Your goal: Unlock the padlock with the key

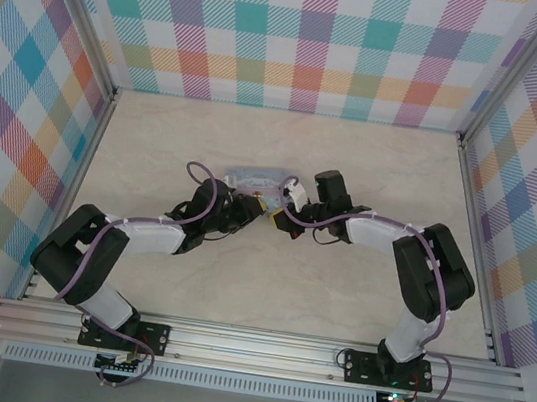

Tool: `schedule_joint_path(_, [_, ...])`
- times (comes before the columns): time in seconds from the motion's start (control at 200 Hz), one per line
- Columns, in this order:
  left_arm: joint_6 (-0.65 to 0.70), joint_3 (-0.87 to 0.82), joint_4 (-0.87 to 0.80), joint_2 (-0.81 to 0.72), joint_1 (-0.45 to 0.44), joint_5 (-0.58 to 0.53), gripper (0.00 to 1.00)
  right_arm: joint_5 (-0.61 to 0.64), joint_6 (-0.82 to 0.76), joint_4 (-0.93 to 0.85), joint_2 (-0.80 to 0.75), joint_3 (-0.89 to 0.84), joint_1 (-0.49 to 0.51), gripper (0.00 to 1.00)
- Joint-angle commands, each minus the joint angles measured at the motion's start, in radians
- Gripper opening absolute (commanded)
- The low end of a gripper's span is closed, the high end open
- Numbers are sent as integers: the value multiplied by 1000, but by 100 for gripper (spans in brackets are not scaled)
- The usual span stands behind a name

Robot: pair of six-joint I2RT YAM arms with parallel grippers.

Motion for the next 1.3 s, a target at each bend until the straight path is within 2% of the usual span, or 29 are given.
schedule_joint_path(0.0, [16,18,-10,-26,-29,148,0,-103,38,180,23,69,-13,2])
schedule_joint_path(0.11, [19,18,-9,-24,-29,153,0,-127,82,186,32,79,-23,2])
schedule_joint_path(0.475, [59,19,-32,-12,-28,165,0,-93,16,122,36,129,-32,2])
schedule_joint_path(0.76, [58,27,-19,9,-28,184,0,-71,38,166,48,151,-18,2])
schedule_joint_path(0.94, [59,32,-15,10,-28,171,0,-38,125,259,57,112,5,2])
schedule_joint_path(1.295, [58,10,39,71,-28,147,0,31,234,285,10,-27,30,0])
